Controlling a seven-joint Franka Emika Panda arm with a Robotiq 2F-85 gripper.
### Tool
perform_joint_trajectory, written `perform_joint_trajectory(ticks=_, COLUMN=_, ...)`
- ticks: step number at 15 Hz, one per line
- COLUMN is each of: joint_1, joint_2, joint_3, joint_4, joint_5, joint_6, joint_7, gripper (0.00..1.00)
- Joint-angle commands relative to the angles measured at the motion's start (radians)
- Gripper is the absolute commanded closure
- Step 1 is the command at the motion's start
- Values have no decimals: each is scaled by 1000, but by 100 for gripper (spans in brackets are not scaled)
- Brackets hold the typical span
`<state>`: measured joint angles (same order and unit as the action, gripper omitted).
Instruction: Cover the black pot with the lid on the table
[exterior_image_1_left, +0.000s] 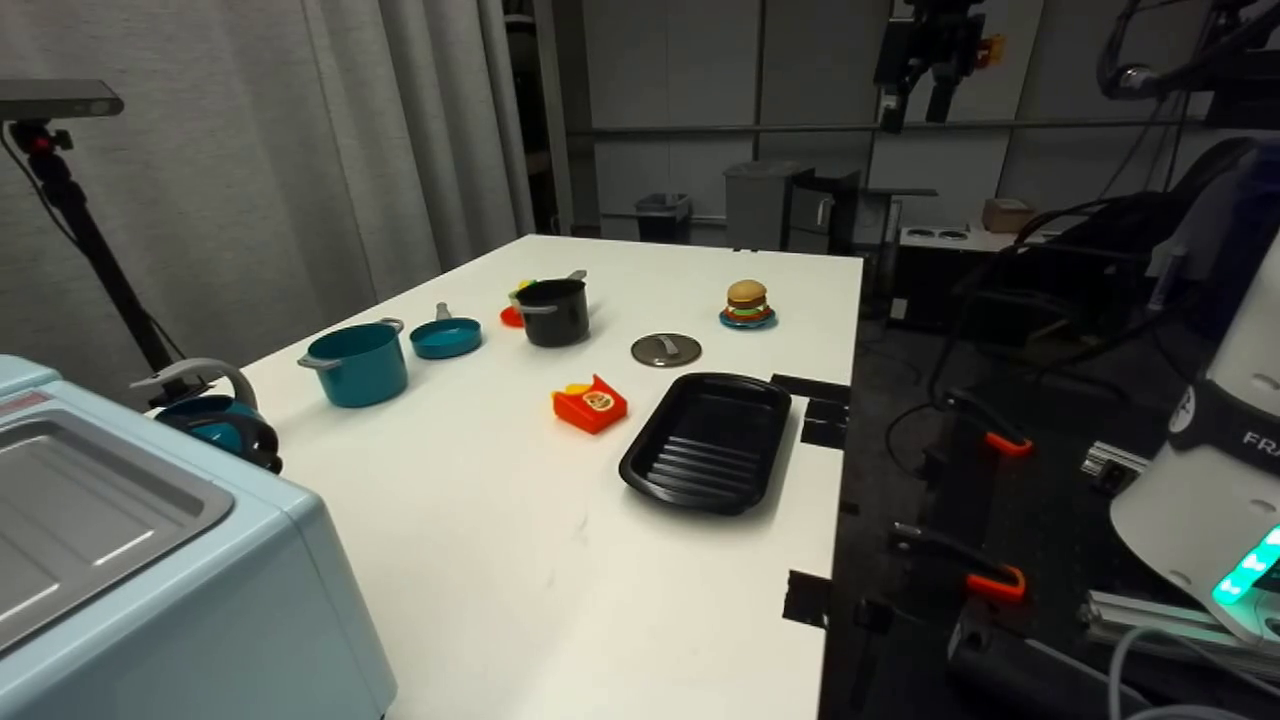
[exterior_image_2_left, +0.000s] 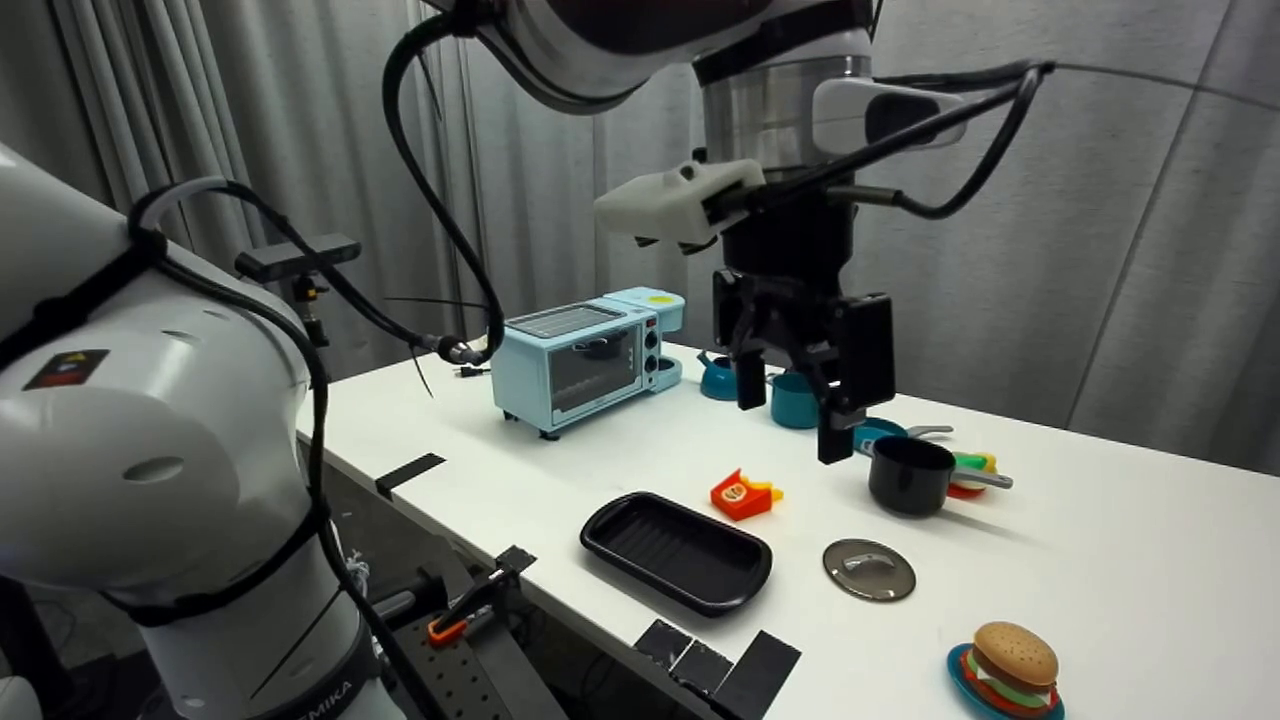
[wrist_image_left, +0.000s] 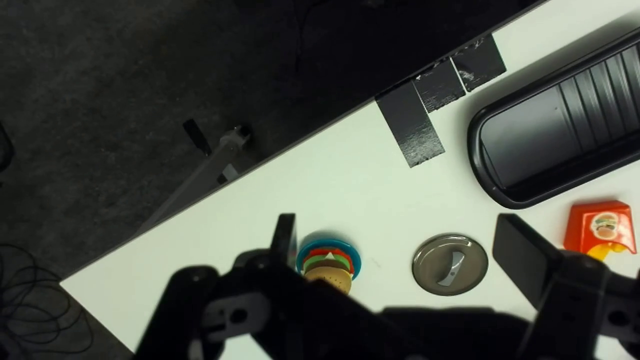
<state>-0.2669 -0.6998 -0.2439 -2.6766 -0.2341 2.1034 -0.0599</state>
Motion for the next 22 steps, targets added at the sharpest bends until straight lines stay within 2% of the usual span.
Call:
perform_joint_trajectory(ticks=1, joint_1=-9, joint_2=1, joint_3=9, joint_4=2, joint_5=7, joint_6=-1, joint_7=-6, gripper=0)
perform_joint_trajectory(ticks=4, joint_1=10, joint_2=36, joint_3=14, joint_4=17, joint_5=31, joint_6=-1, joint_7=3, gripper=0)
perform_joint_trajectory(ticks=9, joint_1=69, joint_2=140, joint_3=41, joint_4=64, joint_5=140, joint_6=23, joint_7=44, gripper=0)
perform_joint_trajectory(ticks=14, joint_1=115, joint_2=300, joint_3=87, joint_4=128, joint_5=220, joint_6=133, joint_7=91, gripper=0)
perform_joint_trajectory(ticks=19, joint_1=118, joint_2=491, joint_3=98, joint_4=215, joint_5=219, joint_6=258, joint_7=97, gripper=0)
perform_joint_trajectory(ticks=22, joint_1=126, joint_2=583, joint_3=107, joint_4=229, joint_5=230, joint_6=337, joint_7=115, gripper=0)
